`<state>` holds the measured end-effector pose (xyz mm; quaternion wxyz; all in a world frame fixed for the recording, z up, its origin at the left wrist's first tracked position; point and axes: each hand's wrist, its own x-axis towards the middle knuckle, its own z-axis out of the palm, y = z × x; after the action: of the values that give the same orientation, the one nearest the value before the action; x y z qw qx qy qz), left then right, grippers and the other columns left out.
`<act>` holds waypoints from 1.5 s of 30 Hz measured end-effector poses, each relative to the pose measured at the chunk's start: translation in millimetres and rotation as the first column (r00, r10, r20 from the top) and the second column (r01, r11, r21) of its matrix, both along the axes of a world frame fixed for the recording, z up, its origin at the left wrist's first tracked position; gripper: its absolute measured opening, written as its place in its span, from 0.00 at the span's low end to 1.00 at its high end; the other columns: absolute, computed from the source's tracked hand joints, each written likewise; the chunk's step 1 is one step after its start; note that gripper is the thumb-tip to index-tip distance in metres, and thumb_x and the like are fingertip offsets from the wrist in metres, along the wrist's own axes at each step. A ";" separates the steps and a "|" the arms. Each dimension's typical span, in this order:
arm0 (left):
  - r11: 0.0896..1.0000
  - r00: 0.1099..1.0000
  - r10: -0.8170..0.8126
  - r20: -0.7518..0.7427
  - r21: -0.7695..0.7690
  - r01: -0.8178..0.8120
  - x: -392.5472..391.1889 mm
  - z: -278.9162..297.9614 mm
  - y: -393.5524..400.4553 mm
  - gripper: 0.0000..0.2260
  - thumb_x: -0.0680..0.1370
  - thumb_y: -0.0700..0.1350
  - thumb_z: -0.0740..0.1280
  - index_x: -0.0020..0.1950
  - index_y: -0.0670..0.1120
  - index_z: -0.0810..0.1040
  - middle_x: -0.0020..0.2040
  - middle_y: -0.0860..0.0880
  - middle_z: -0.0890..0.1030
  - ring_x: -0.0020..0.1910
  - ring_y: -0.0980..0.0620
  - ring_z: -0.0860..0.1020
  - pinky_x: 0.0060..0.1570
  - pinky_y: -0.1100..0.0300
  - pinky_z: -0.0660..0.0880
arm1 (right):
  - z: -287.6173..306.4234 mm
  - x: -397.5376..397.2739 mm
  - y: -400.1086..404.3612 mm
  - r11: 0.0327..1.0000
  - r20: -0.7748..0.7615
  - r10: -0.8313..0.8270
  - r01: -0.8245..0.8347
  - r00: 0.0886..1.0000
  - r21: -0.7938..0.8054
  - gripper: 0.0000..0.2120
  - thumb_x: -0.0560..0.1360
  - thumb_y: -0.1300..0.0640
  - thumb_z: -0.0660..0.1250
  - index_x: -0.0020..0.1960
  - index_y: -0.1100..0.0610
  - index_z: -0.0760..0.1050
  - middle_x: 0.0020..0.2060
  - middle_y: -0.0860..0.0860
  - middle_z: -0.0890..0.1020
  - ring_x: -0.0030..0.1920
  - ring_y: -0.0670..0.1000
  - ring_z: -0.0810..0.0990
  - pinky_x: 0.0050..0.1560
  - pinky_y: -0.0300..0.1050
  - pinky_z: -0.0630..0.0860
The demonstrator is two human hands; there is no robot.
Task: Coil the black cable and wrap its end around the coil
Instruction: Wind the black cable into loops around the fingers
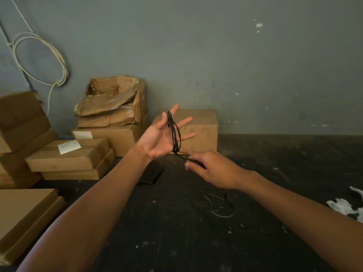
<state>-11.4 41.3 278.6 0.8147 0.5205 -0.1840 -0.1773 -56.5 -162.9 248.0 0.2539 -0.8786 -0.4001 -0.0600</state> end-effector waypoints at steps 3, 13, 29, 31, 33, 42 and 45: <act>0.998 1.000 -0.007 -0.013 0.068 0.008 0.5 -10.6 5.1 0.21 0.82 0.62 0.47 0.75 0.67 0.59 0.76 0.48 0.69 0.69 0.34 0.71 0.63 0.25 0.62 | 19.1 0.9 -8.3 0.999 0.049 -0.024 0.025 0.999 -0.034 0.09 0.79 0.47 0.63 0.45 0.48 0.78 0.33 0.47 0.80 0.30 0.46 0.76 0.31 0.44 0.71; 0.944 0.987 -0.148 -0.063 0.290 0.160 -1.9 -29.9 7.0 0.19 0.81 0.63 0.51 0.72 0.69 0.66 0.74 0.51 0.72 0.71 0.39 0.71 0.65 0.22 0.54 | 68.1 15.0 -18.6 0.976 0.177 -0.037 0.073 0.984 -0.205 0.04 0.76 0.47 0.68 0.46 0.46 0.78 0.32 0.39 0.75 0.30 0.37 0.74 0.32 0.35 0.64; 0.771 0.854 -0.501 -0.138 0.378 0.513 -29.8 -7.9 -5.1 0.23 0.81 0.61 0.56 0.76 0.67 0.60 0.78 0.46 0.65 0.75 0.35 0.63 0.66 0.21 0.49 | 104.2 40.1 -20.0 0.993 0.288 -0.100 0.112 0.952 -0.027 0.06 0.75 0.49 0.69 0.47 0.50 0.81 0.39 0.44 0.80 0.41 0.50 0.80 0.42 0.48 0.75; 0.763 0.829 -0.543 -0.134 0.333 0.554 -32.7 -1.8 -6.4 0.23 0.81 0.60 0.54 0.77 0.65 0.58 0.79 0.44 0.62 0.75 0.33 0.61 0.66 0.22 0.52 | 100.3 44.7 -19.3 0.995 0.266 -0.097 0.090 0.959 0.038 0.06 0.77 0.51 0.68 0.49 0.51 0.82 0.41 0.43 0.81 0.42 0.48 0.80 0.44 0.48 0.76; 0.764 0.806 -0.580 -0.115 0.266 0.588 -35.8 4.3 -7.1 0.24 0.82 0.59 0.52 0.78 0.63 0.55 0.80 0.42 0.59 0.76 0.31 0.58 0.66 0.24 0.54 | 92.2 50.8 -17.9 0.991 0.224 -0.089 0.064 0.971 0.119 0.07 0.78 0.54 0.66 0.50 0.54 0.82 0.41 0.44 0.81 0.43 0.48 0.80 0.45 0.47 0.75; 0.806 0.807 -0.587 0.061 0.138 0.576 -40.7 28.0 -9.2 0.23 0.81 0.58 0.47 0.78 0.63 0.56 0.80 0.43 0.56 0.75 0.30 0.56 0.62 0.25 0.57 | 22.2 43.7 1.1 0.974 -0.041 0.040 -0.029 0.998 0.226 0.13 0.78 0.71 0.60 0.60 0.68 0.76 0.55 0.64 0.80 0.60 0.58 0.79 0.63 0.50 0.74; 0.833 0.823 -0.554 0.126 0.089 0.547 -37.6 35.0 -10.8 0.23 0.81 0.58 0.47 0.78 0.63 0.56 0.80 0.43 0.56 0.75 0.30 0.56 0.61 0.25 0.56 | 1.2 29.0 18.2 0.962 -0.144 0.095 -0.054 0.985 0.266 0.11 0.82 0.67 0.55 0.61 0.62 0.73 0.42 0.38 0.79 0.45 0.28 0.78 0.46 0.25 0.73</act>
<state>-48.9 30.5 313.6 0.7003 0.4766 -0.3812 -0.3703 -27.4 -144.7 249.2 0.4000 -0.8238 -0.4003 -0.0337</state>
